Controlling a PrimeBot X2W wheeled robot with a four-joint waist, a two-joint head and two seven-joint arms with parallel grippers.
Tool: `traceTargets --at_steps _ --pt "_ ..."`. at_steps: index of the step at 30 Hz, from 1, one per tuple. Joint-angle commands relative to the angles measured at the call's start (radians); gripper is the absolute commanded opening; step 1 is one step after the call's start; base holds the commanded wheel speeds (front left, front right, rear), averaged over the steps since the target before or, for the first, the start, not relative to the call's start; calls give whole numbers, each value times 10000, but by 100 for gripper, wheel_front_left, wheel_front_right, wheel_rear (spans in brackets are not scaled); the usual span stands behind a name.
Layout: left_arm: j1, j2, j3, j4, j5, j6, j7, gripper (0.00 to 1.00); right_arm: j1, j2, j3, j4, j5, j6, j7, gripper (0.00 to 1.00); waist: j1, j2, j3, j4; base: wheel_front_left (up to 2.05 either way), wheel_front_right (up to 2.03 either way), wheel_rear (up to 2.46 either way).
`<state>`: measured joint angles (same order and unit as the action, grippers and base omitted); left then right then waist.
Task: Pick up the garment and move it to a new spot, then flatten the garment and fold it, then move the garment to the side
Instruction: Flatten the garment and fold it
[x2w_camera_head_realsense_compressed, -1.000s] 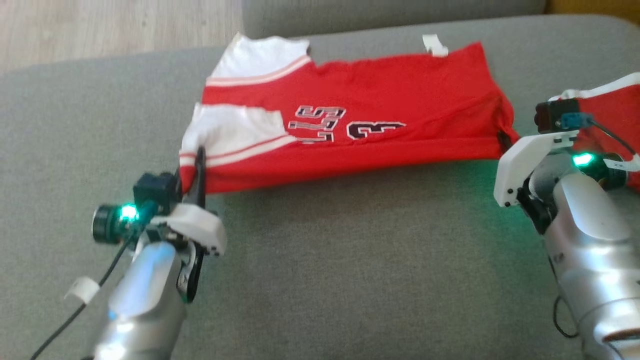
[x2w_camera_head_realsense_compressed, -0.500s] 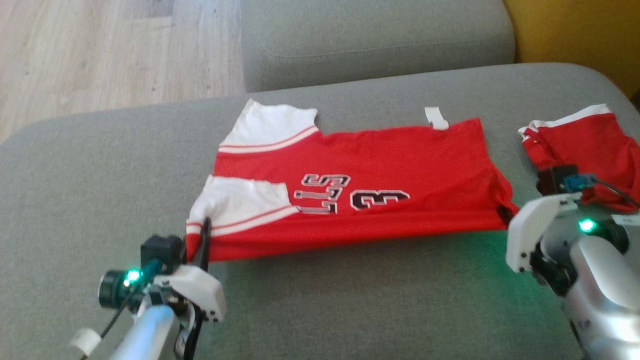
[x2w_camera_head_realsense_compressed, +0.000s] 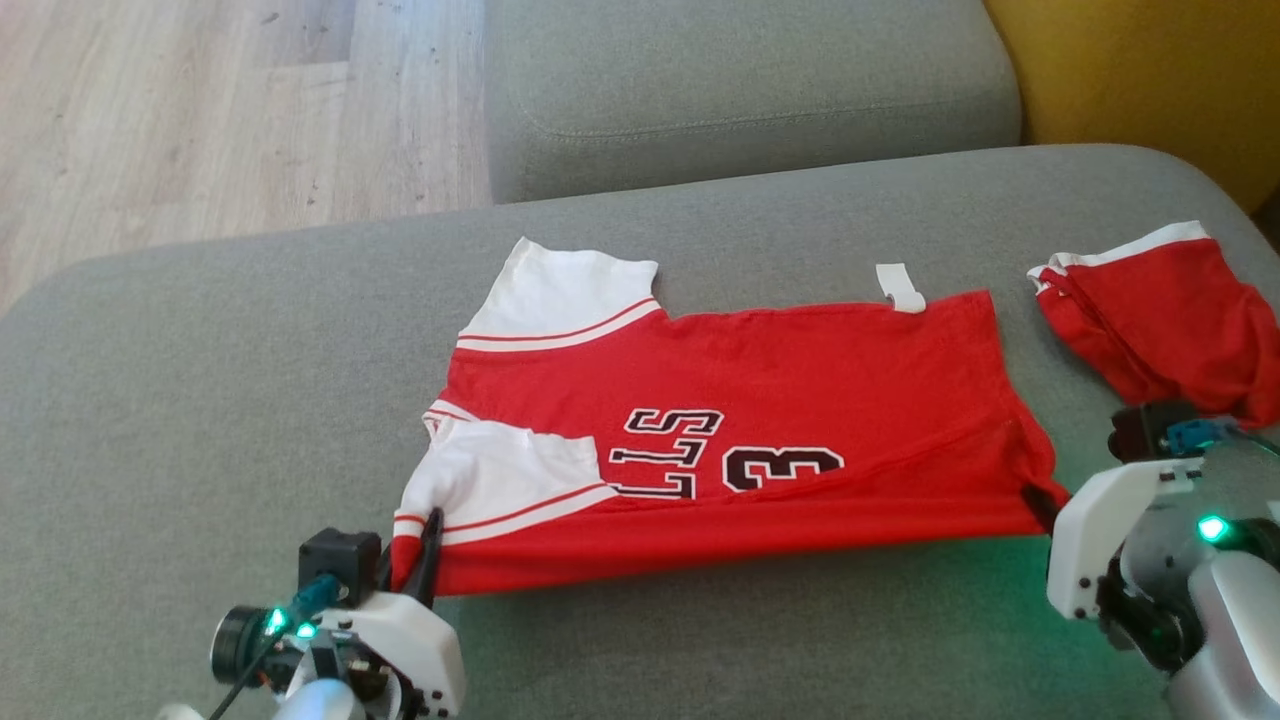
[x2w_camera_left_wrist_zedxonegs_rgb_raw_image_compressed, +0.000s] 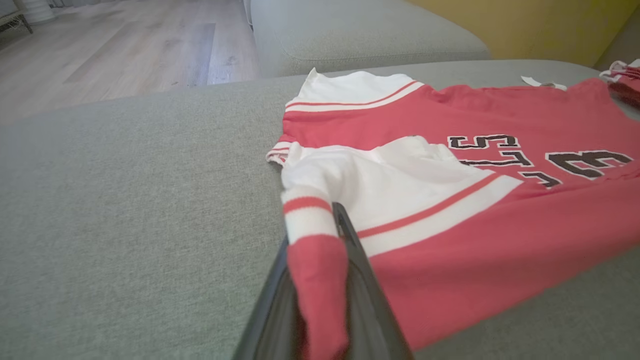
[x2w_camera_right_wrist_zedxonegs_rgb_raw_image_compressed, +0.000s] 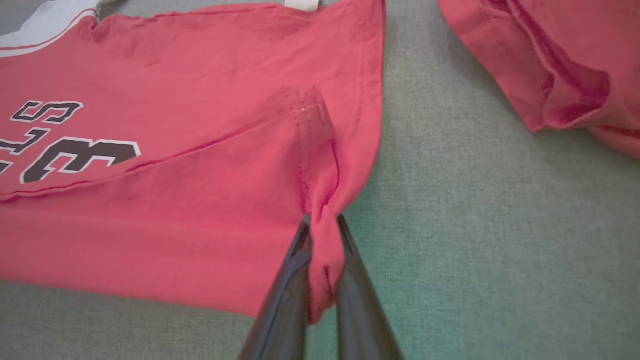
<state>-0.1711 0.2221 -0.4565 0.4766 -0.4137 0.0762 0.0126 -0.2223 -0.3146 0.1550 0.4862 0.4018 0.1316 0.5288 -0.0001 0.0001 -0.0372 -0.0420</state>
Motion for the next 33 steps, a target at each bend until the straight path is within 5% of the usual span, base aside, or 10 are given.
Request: traceTargets --at_steps 1,5,7,8,9,26,31,33 --pt "-314 419 389 -402 -59 162 75 0 -68 -153 -135 -536 -120 -9 103 0 1 -1 48 -19 0 0 0" --pt "-192 432 327 -617 -84 241 233 1 214 107 -452 -951 -248 -9 302 0 1 -1 162 -62 0 0 0" --pt "-180 435 313 -677 -76 295 243 58 276 251 -644 -1116 -328 -9 269 0 1 -1 246 -90 0 0 0" --pt "-185 436 306 -693 -74 315 247 96 294 308 -722 -1200 -404 -9 194 67 1 -1 280 -96 0 0 0" --pt "-193 436 300 -704 -73 333 250 100 314 379 -813 -1261 -451 -9 127 100 1 -1 311 -105 0 0 0" --pt "-1623 473 1014 -1598 53 636 -1785 100 -917 1125 -2178 -2551 -1127 -9 -2913 100 1 -1 1246 -317 0 0 0" --pt "-3056 630 999 -1575 114 169 -1772 100 -1752 1343 -2349 -2756 -1442 -9 -3874 100 1 -1 2040 -511 0 0 0" --pt "-4218 809 799 -1154 115 -416 -1187 100 -2281 1392 -2246 -2695 -1570 -9 -4153 100 1 -1 2565 -693 0 0 0"
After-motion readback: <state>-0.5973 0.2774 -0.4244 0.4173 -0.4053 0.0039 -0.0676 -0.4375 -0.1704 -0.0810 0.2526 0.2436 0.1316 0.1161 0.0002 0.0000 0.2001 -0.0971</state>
